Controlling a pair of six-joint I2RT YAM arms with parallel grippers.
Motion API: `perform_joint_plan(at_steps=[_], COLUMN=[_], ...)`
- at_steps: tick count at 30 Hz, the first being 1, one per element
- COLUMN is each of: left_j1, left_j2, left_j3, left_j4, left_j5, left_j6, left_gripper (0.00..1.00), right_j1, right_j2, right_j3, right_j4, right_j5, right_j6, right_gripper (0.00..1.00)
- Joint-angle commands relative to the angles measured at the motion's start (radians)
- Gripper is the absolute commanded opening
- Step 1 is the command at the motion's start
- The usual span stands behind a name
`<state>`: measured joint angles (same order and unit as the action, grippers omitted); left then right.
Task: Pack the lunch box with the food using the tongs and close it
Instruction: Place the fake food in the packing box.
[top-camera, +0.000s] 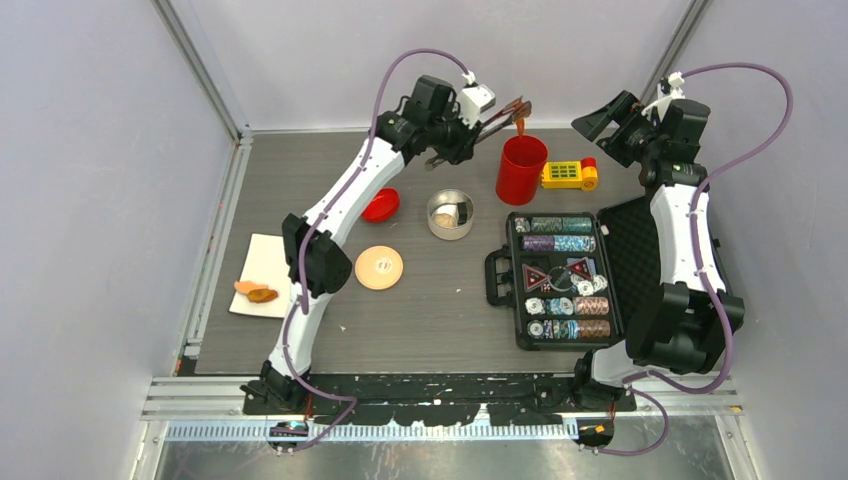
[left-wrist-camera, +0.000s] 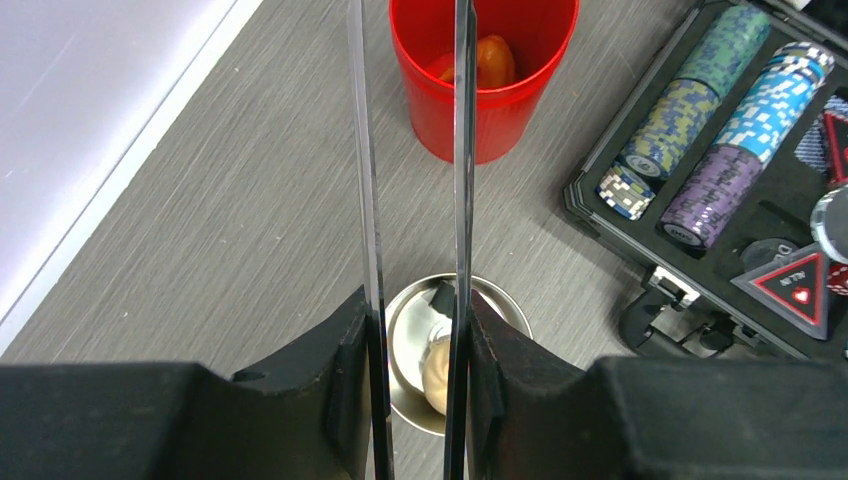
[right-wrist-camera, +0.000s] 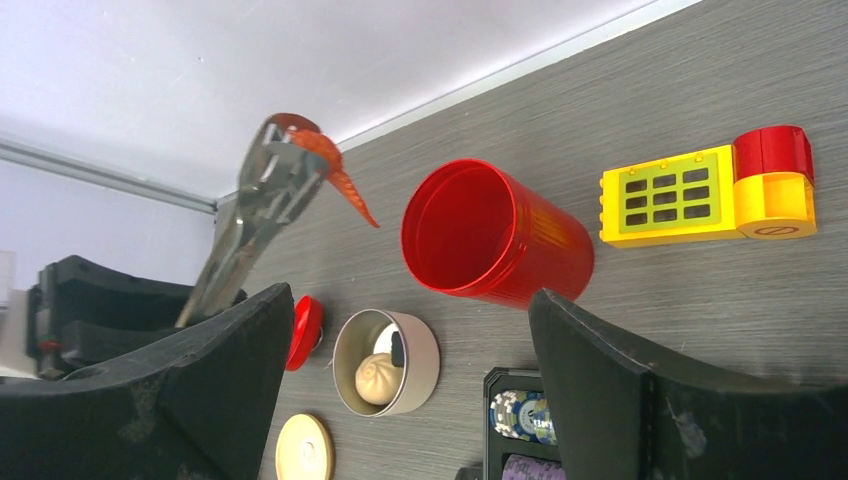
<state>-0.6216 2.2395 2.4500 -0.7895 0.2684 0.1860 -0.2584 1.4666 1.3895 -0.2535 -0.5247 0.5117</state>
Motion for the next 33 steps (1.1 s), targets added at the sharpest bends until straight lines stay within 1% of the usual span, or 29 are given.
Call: perform_joint_plan(at_steps=[1,5,15,21,23,26,33], left_j1=[-0.026,-0.044,-0.059,-0.059,-0.06,-0.06,-0.056], left_j2=[0.031,0.066,0.065,0.046,0.041,0.029,-0.014], left_j3=[0.018,0.036,-0.019,-0.046,-0.051,-0.053,-0.041], left_j4=[0.088,0.092,0.09,0.089,0.091,0.093,0.095], left_j5=[-0.02,-0.032,-0.044,-0.033,-0.04,-0.051,-0.048], left_j6=[0.066,0.076,0.103,0.088,0.08,0.075,0.046], left_gripper=[0.24,0.25,0.32,0.41,0.46,0.5,0.5], right_j1=[-0.006,-0.007,-0.01,-0.009,-0.009,-0.01,-0.006], right_j2=[-0.007,-0.012,-0.025,-0.026,-0.026,-0.027,-0.031], right_j3=[0.023,0.012,-0.004,-0.011,-0.011,-0.015,-0.021], right_j4=[0.056,0.056,0.056,0.063,0.063,0.066,0.078], right_j5=[-0.004,-0.008,-0.013,-0.013,-0.015,-0.019,-0.037], right_j6=[0.02,0.021,0.022,0.034,0.037,0.042,0.05], right_gripper=[0.91,0.91,0.91,0.92,0.92,0.92,0.92])
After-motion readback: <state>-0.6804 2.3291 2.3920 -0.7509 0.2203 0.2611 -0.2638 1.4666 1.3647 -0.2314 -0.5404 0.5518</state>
